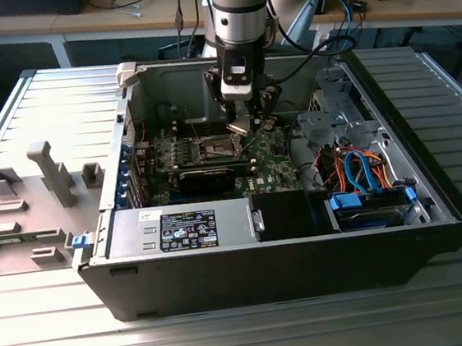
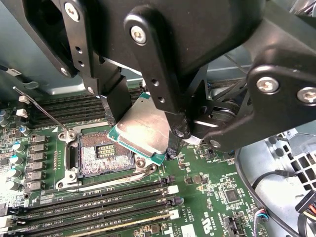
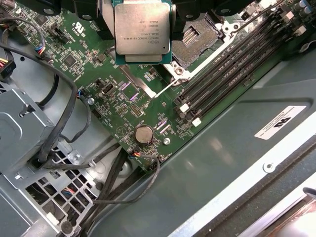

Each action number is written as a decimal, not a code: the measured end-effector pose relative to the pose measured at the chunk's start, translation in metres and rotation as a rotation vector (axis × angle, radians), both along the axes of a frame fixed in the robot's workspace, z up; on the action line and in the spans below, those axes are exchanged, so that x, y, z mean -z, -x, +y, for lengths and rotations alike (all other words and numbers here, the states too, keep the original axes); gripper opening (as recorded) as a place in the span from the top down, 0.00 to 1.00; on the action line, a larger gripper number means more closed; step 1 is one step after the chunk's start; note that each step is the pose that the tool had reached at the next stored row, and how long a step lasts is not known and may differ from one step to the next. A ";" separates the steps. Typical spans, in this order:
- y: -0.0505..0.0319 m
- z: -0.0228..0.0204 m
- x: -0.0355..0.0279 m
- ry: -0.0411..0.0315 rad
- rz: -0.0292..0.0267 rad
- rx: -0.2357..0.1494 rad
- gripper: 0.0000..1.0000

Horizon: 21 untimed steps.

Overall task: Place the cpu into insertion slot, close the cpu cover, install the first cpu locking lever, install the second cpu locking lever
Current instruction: 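Place the cpu into insertion slot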

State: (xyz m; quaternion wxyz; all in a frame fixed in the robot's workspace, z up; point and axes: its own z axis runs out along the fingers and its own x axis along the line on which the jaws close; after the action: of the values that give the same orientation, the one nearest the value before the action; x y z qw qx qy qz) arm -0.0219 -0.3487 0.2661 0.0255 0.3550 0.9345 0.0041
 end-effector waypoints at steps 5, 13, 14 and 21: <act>0.0000 0.0000 0.0000 -0.0001 0.0000 0.004 0.46; 0.0000 0.0000 0.0000 -0.0001 0.0000 0.011 0.46; 0.0000 0.0000 0.0000 0.0000 0.0000 0.011 0.46; 0.0000 0.0000 0.0000 0.0000 0.0000 0.016 0.46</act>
State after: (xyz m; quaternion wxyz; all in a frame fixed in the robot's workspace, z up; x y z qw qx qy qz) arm -0.0219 -0.3487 0.2660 0.0255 0.3627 0.9316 0.0039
